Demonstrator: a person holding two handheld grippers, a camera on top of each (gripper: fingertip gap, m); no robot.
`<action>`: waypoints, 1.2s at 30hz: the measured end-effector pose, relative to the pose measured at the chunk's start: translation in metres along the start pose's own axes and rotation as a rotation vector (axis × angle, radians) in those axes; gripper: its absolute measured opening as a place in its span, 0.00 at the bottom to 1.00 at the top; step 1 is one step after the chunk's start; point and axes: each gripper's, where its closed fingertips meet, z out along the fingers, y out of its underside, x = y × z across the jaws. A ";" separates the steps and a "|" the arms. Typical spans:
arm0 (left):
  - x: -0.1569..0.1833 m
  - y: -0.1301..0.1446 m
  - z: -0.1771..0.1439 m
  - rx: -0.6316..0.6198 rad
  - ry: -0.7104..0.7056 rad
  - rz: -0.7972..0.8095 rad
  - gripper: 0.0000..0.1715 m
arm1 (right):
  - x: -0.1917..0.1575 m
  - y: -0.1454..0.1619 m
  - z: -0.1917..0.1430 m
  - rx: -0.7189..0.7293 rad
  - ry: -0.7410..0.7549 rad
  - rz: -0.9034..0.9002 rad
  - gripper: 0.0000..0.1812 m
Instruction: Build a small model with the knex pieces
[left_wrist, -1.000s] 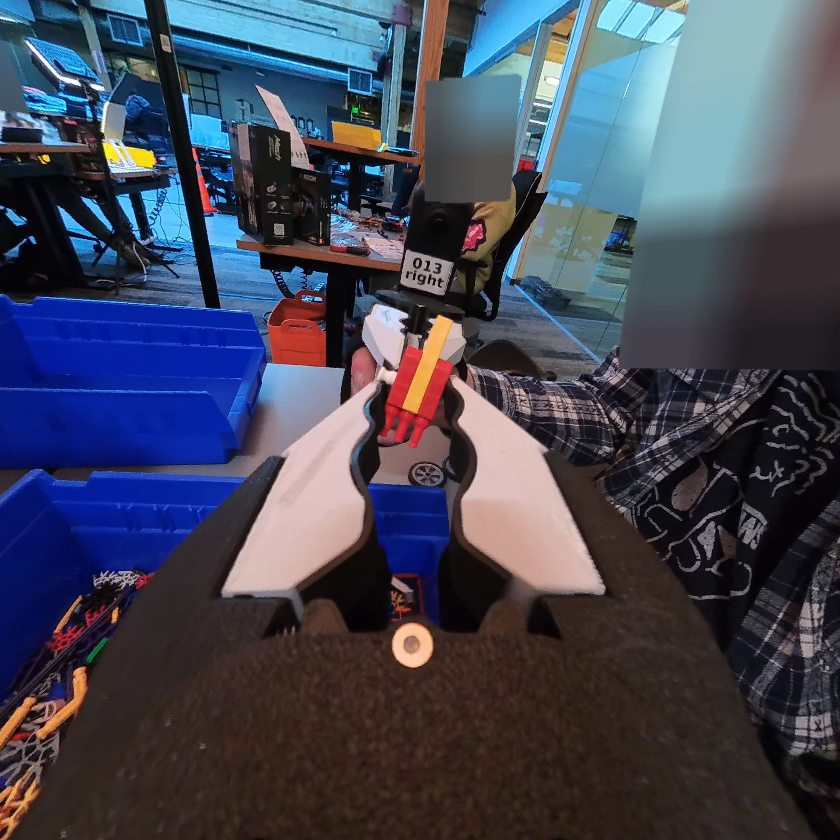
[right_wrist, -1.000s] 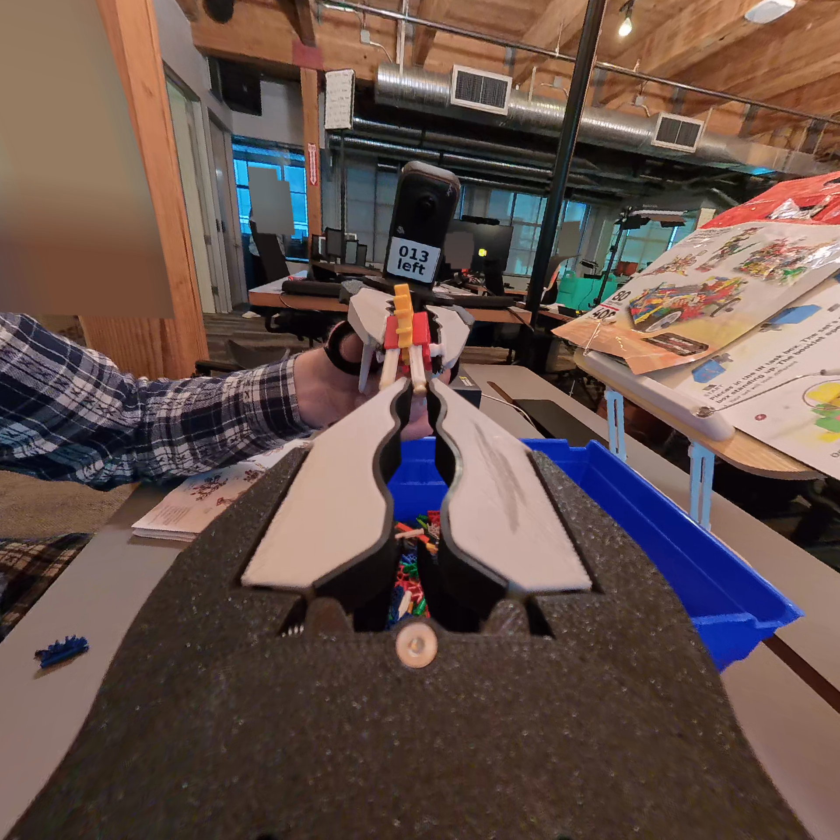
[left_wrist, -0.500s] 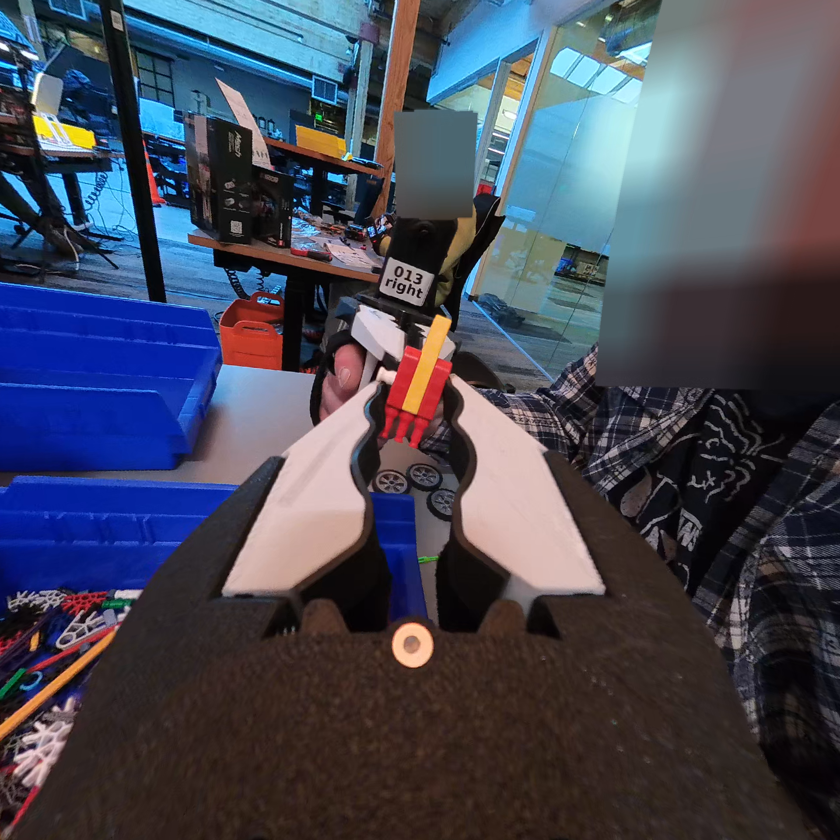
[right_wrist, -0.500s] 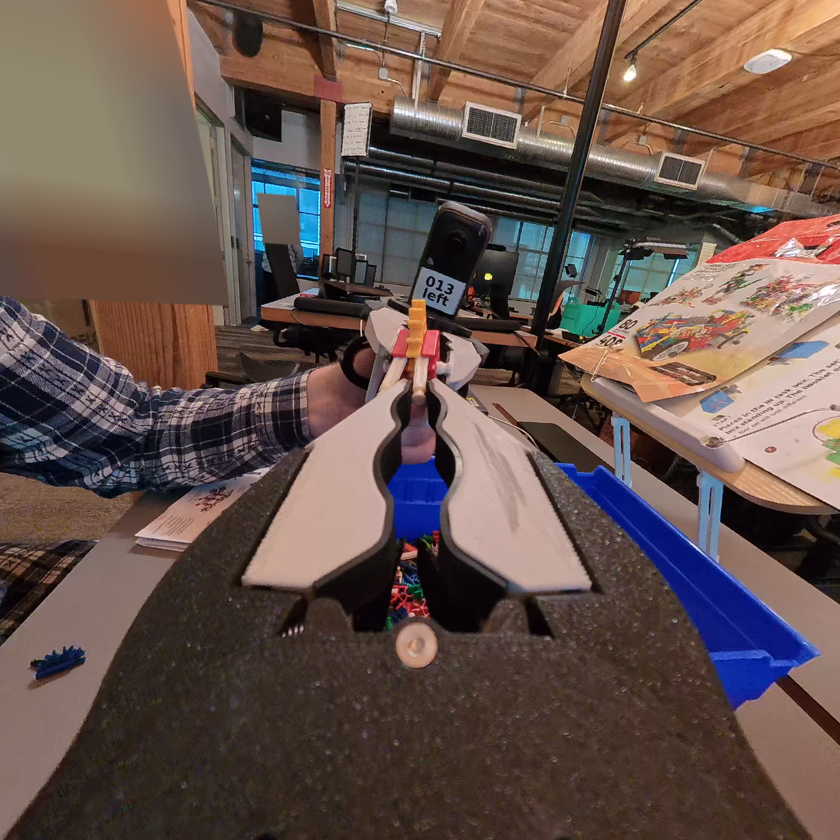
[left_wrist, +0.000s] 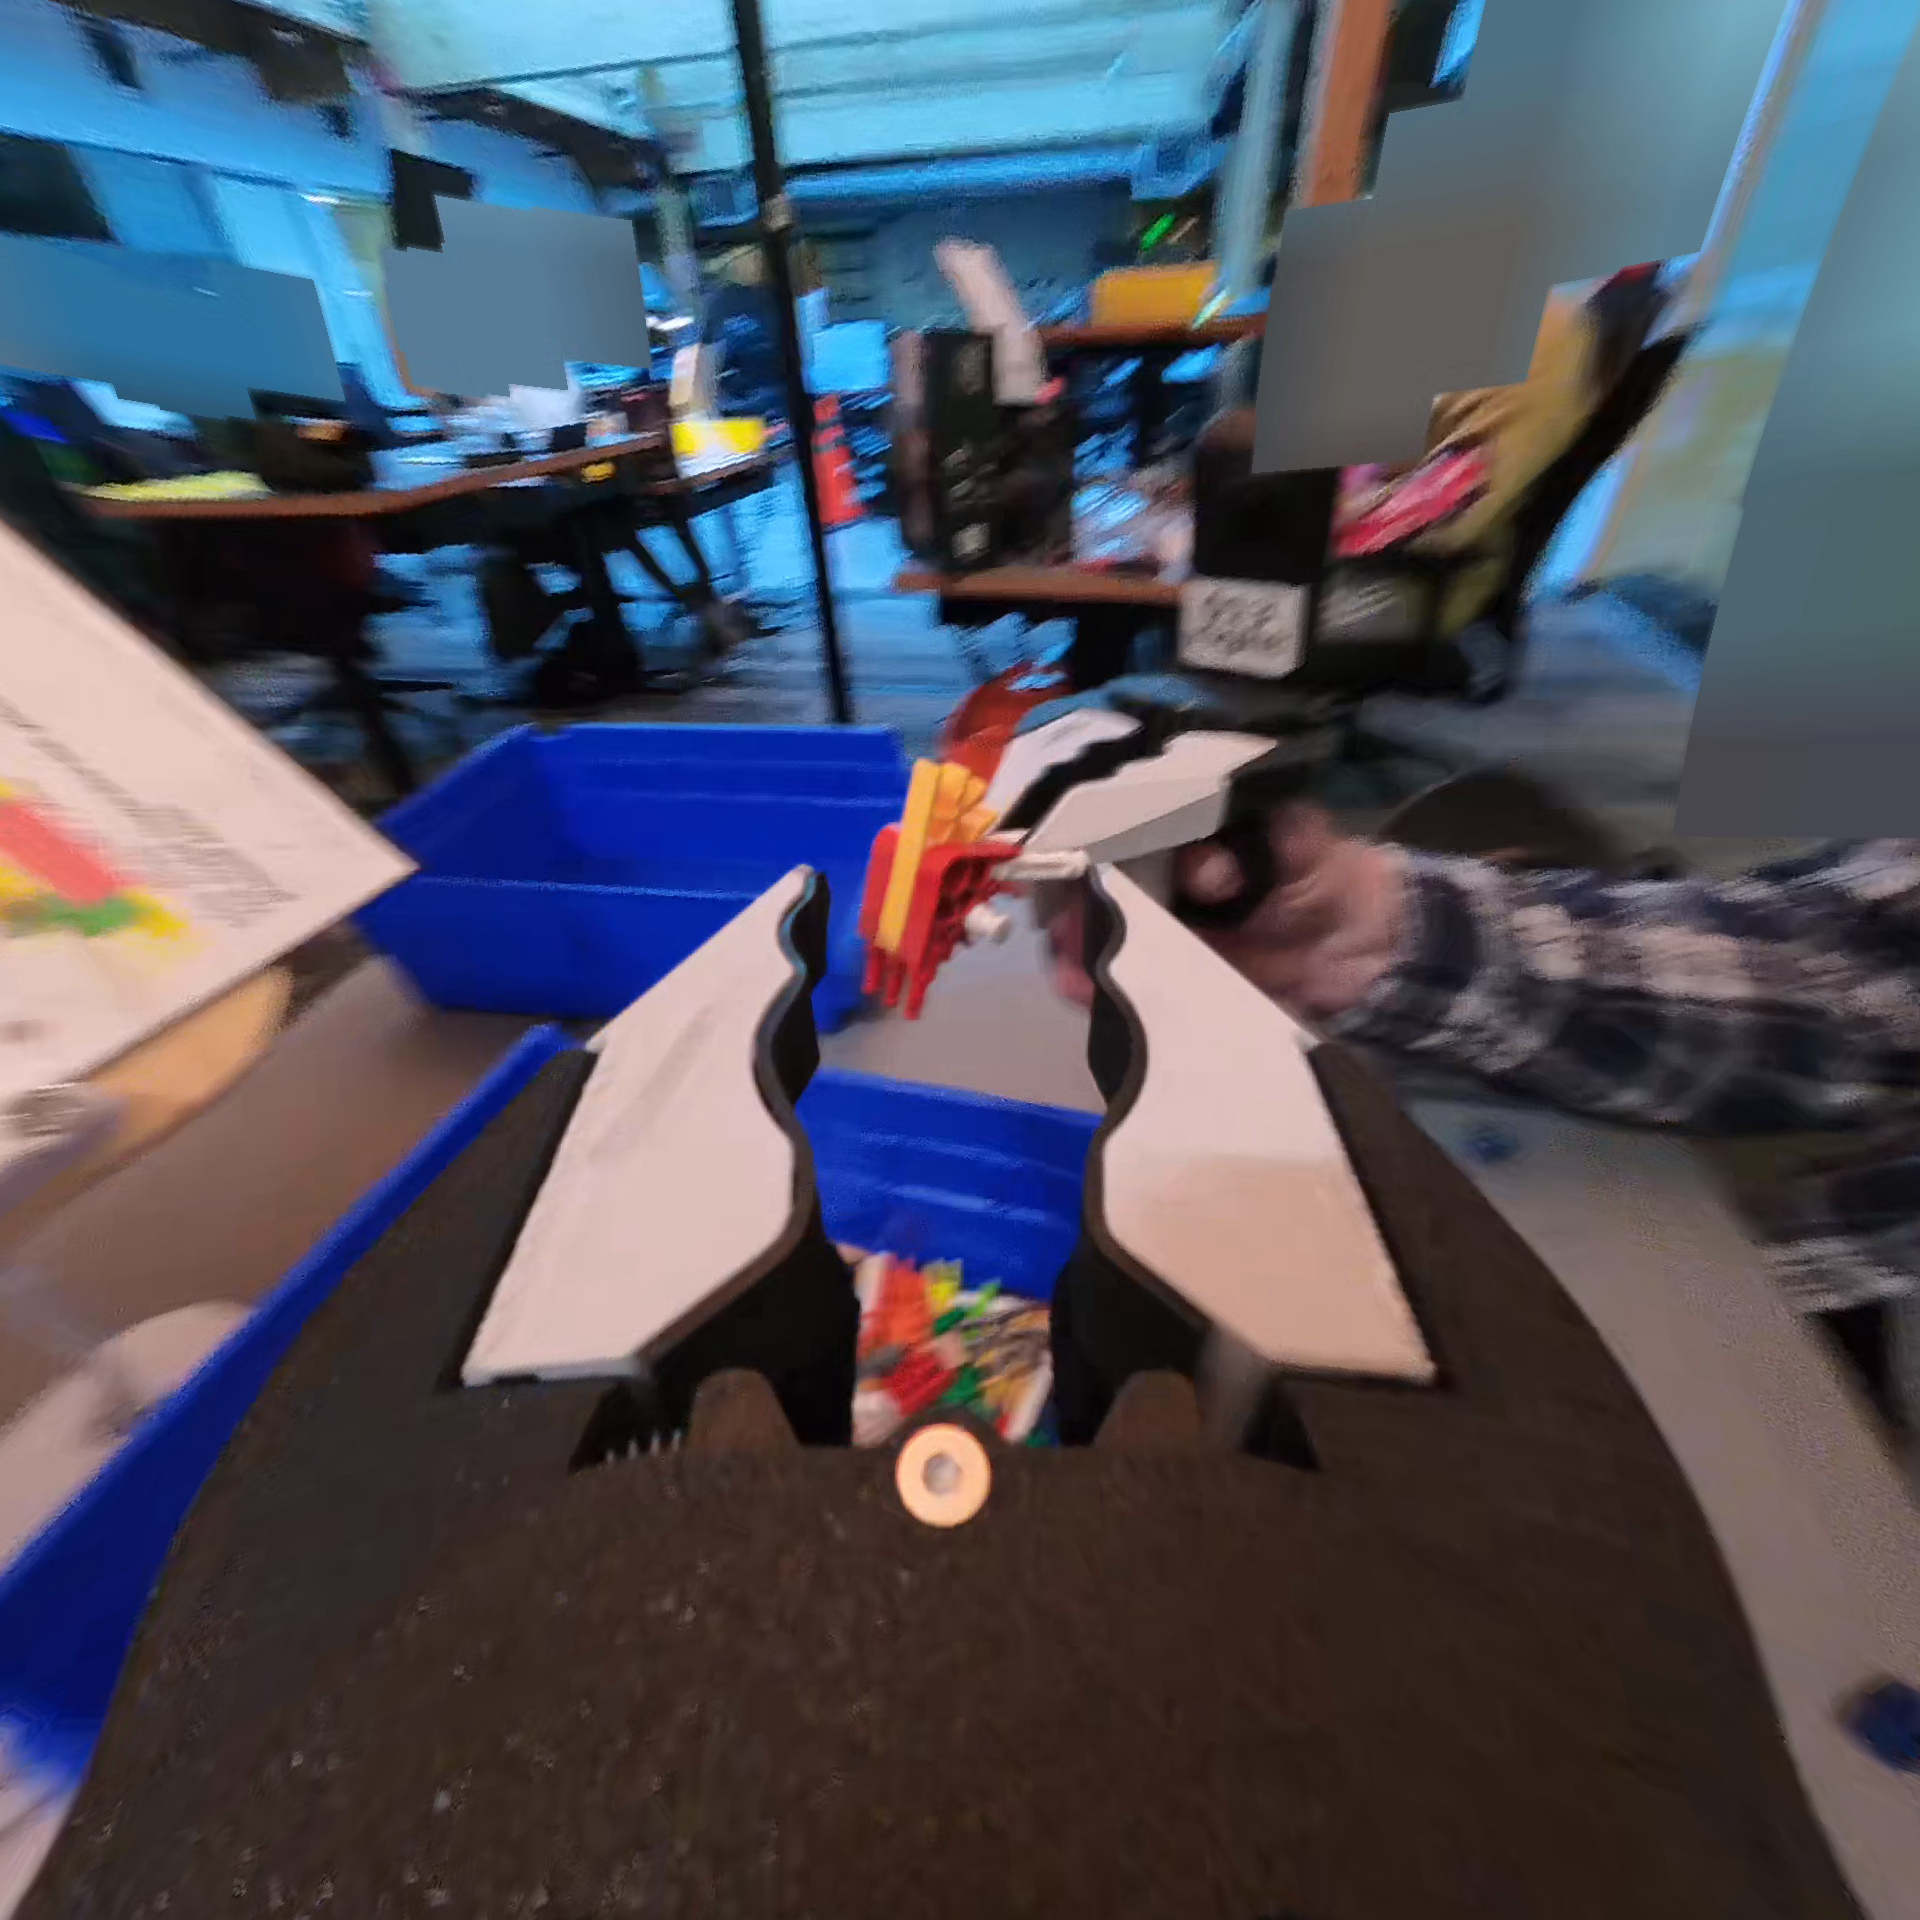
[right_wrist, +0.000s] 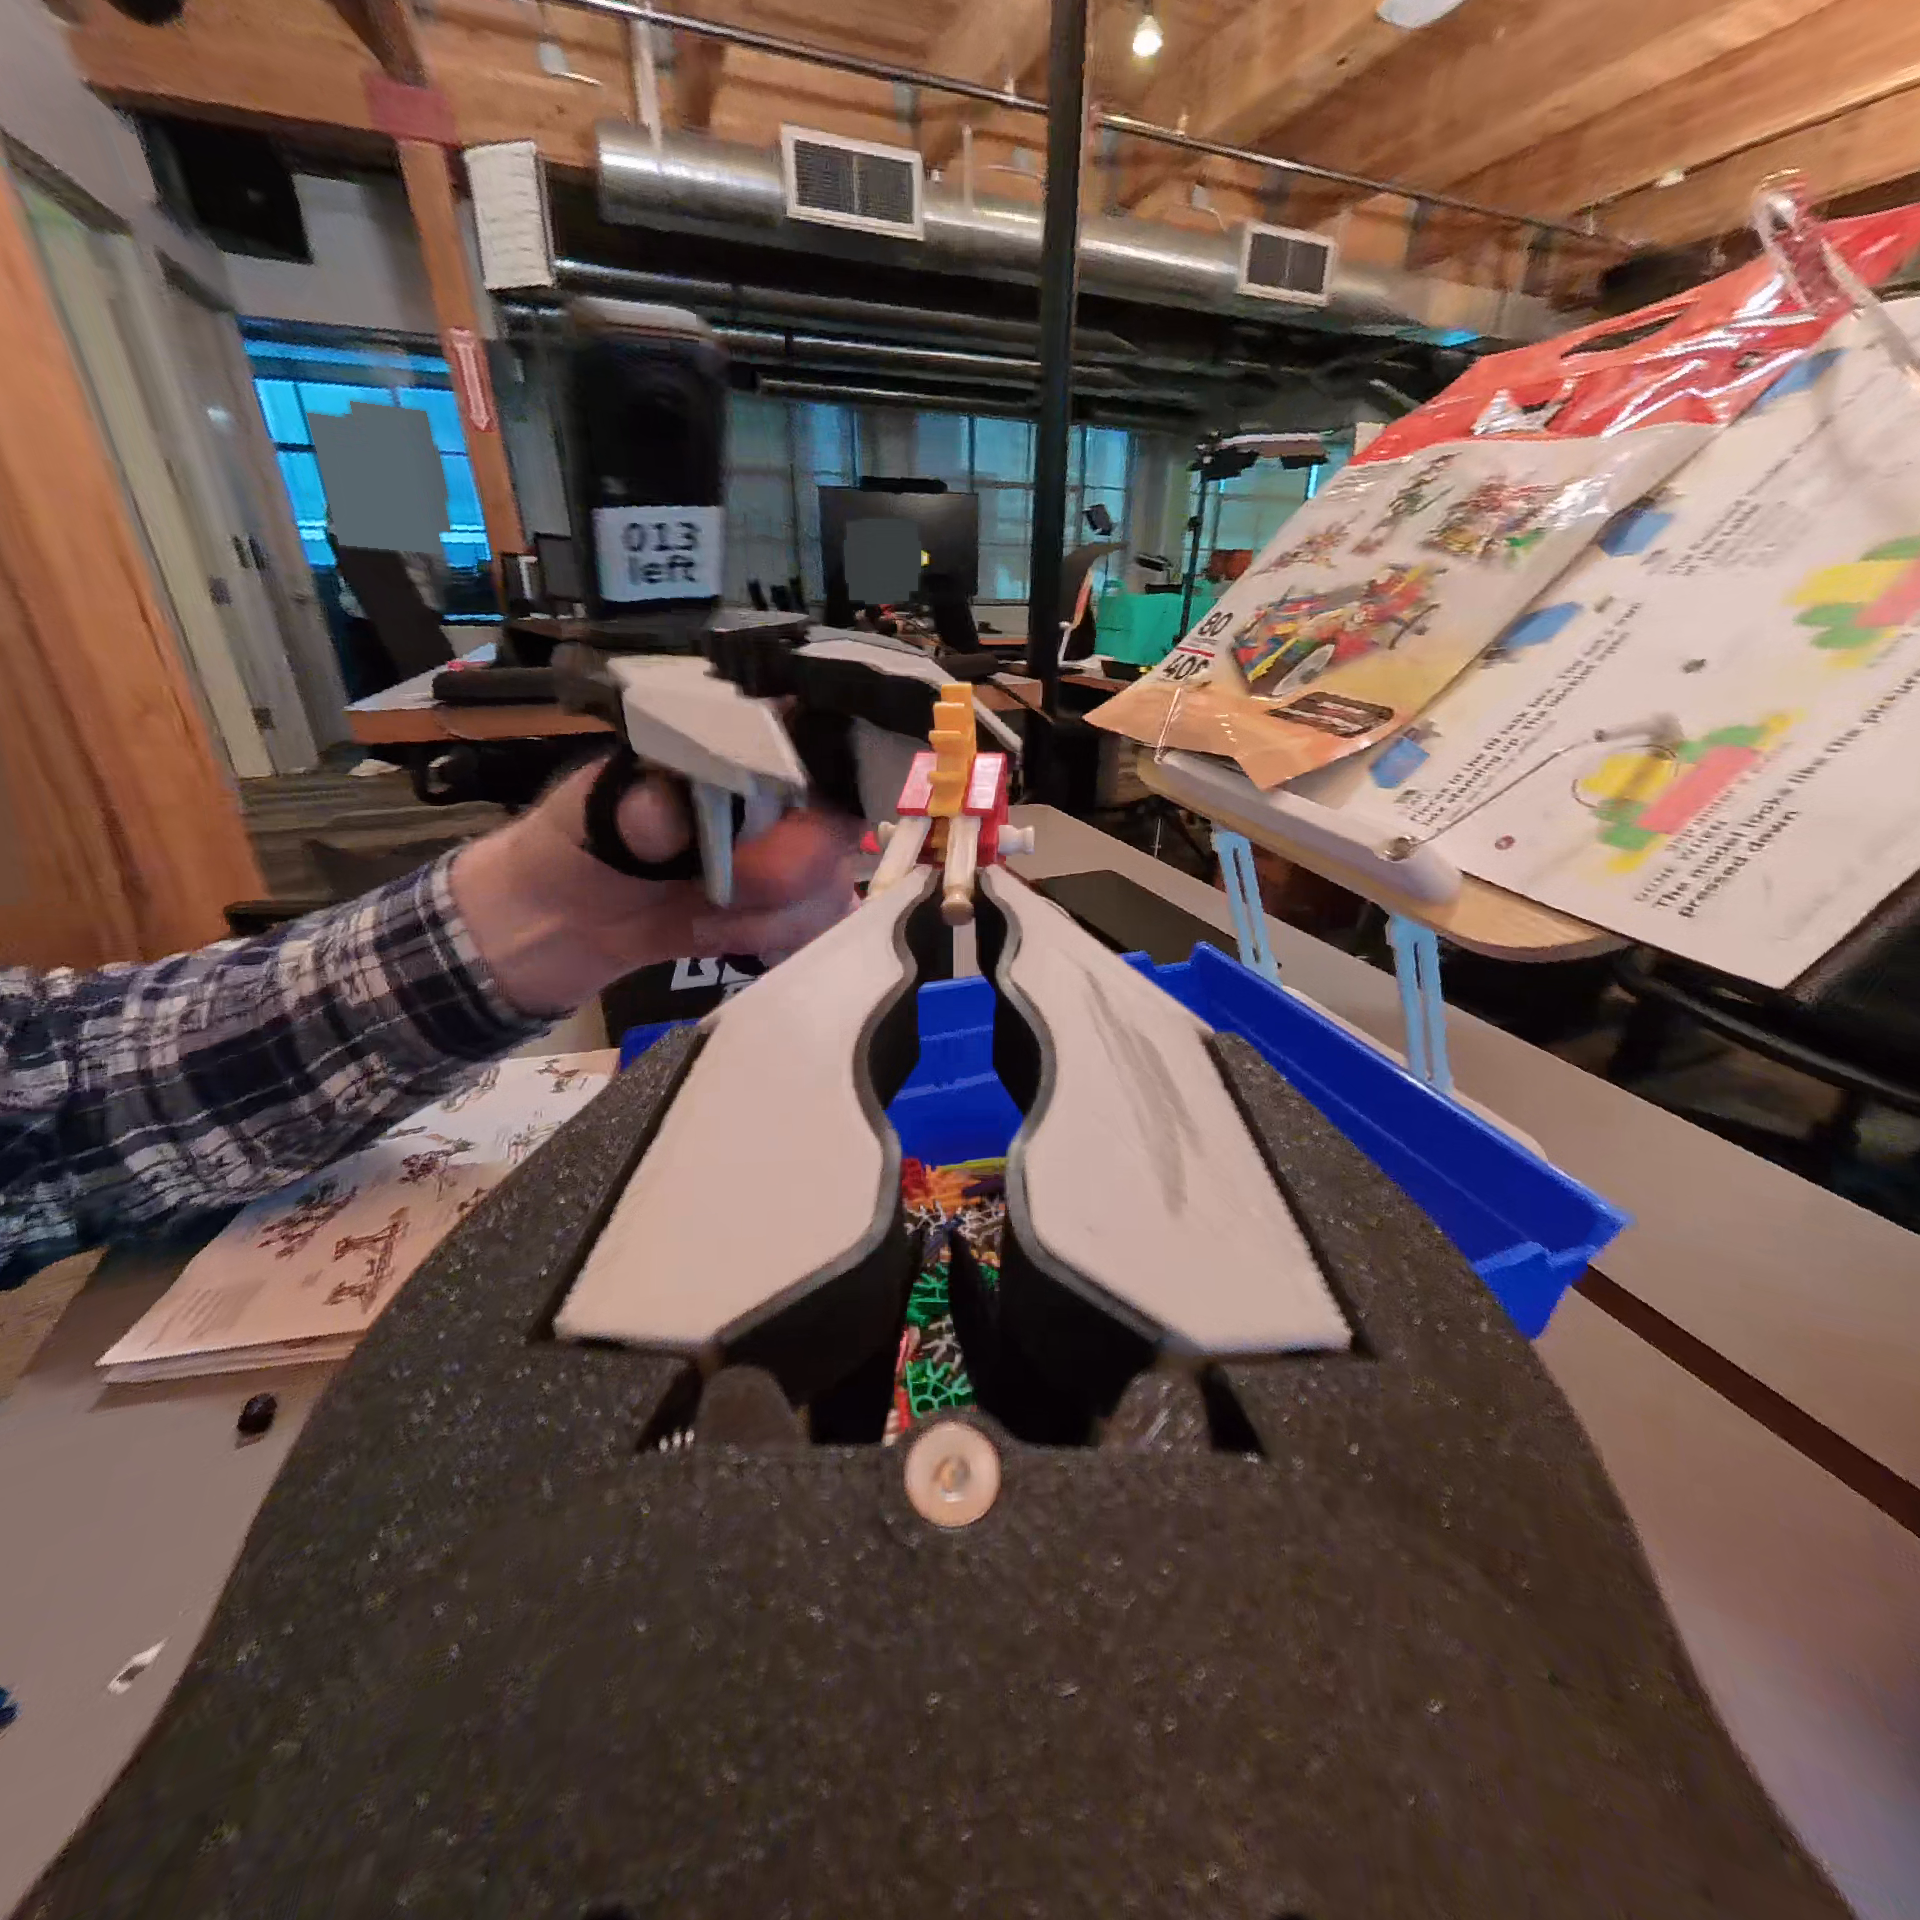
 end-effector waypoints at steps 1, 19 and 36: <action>-0.006 0.006 0.002 -0.055 -0.071 0.076 0.27 | 0.001 -0.001 0.001 0.006 0.007 0.009 0.02; 0.000 0.020 0.012 -0.193 -0.150 0.265 0.12 | -0.011 -0.002 0.001 0.013 -0.063 0.011 0.03; 0.025 0.017 0.004 -0.123 0.099 0.103 0.12 | -0.028 -0.005 -0.005 0.065 -0.259 0.147 0.03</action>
